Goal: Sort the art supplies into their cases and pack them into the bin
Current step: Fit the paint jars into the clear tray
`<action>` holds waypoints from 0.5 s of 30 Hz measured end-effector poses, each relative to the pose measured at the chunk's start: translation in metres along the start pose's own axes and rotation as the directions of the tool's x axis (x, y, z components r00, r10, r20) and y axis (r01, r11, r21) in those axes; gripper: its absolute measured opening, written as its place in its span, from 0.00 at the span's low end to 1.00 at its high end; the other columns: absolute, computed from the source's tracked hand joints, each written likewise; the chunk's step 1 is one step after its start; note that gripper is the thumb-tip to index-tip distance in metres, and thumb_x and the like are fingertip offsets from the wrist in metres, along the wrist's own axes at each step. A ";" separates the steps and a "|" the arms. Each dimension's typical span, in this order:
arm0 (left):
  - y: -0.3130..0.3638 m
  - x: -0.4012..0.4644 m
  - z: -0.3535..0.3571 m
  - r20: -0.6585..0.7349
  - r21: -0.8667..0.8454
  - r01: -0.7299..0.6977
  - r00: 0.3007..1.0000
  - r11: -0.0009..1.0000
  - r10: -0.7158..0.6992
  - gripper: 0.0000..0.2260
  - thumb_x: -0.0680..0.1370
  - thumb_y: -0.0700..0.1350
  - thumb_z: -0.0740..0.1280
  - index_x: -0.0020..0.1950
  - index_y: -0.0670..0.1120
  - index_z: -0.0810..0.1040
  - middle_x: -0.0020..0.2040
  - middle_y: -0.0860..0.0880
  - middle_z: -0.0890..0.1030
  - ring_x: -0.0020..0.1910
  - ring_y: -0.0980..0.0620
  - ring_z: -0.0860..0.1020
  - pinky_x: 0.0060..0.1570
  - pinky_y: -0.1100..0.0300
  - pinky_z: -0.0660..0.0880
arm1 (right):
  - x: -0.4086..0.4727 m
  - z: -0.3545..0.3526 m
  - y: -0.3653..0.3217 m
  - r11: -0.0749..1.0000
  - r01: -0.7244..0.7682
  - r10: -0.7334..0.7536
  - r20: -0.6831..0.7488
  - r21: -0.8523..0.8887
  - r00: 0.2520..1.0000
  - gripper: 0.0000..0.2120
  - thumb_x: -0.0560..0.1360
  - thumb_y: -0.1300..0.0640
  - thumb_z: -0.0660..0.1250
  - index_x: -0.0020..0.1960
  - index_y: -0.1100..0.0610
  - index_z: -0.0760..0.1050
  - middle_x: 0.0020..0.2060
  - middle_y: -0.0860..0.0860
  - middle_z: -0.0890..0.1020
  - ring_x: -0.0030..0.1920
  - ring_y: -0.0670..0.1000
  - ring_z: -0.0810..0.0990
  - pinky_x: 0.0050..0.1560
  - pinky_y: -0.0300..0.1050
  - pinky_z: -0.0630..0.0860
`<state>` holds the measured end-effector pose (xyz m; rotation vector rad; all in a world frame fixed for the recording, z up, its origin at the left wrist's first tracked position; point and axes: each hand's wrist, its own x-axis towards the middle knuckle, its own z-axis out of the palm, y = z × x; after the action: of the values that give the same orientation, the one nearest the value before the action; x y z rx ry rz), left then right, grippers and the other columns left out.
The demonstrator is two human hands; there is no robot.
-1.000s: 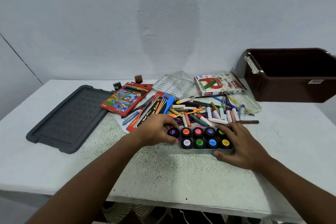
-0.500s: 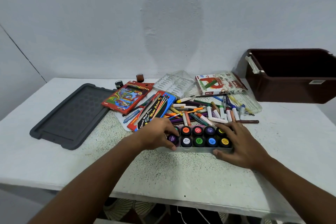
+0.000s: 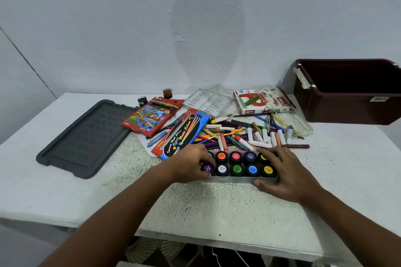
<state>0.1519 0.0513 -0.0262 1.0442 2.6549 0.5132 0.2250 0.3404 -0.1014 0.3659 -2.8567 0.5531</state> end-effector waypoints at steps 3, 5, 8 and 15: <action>-0.002 0.001 -0.001 -0.014 -0.008 0.008 1.000 1.000 -0.009 0.15 0.72 0.45 0.74 0.58 0.46 0.81 0.54 0.48 0.76 0.52 0.52 0.75 0.52 0.60 0.73 | 0.000 0.000 0.000 1.000 -0.007 0.007 0.003 0.006 1.000 0.40 0.68 0.26 0.60 0.73 0.46 0.63 0.57 0.46 0.70 0.57 0.47 0.68 0.55 0.48 0.72; -0.004 0.000 -0.001 -0.010 -0.016 0.009 1.000 1.000 -0.009 0.13 0.72 0.45 0.74 0.56 0.46 0.82 0.53 0.49 0.76 0.51 0.53 0.75 0.51 0.59 0.73 | 0.000 0.000 0.000 1.000 -0.008 0.008 0.005 0.011 1.000 0.40 0.68 0.25 0.59 0.74 0.46 0.63 0.57 0.46 0.70 0.57 0.47 0.68 0.55 0.48 0.72; -0.007 -0.002 -0.001 -0.009 -0.018 -0.003 1.000 1.000 0.003 0.11 0.74 0.46 0.73 0.56 0.47 0.83 0.52 0.51 0.75 0.49 0.56 0.73 0.48 0.66 0.70 | 0.000 0.001 0.002 1.000 -0.016 0.016 0.015 0.019 1.000 0.41 0.68 0.25 0.59 0.74 0.45 0.62 0.58 0.46 0.70 0.57 0.47 0.68 0.55 0.48 0.72; -0.007 0.005 -0.010 0.071 -0.032 0.025 0.997 0.999 -0.023 0.10 0.75 0.45 0.71 0.55 0.46 0.84 0.49 0.53 0.77 0.45 0.61 0.73 0.43 0.75 0.67 | 0.002 -0.004 0.003 0.986 -0.076 0.066 0.067 0.147 0.996 0.36 0.66 0.23 0.59 0.70 0.35 0.61 0.56 0.40 0.69 0.57 0.43 0.67 0.55 0.45 0.71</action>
<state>0.1406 0.0477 -0.0207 1.0008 2.5849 0.5041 0.2229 0.3439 -0.0983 0.3113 -2.9055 0.7863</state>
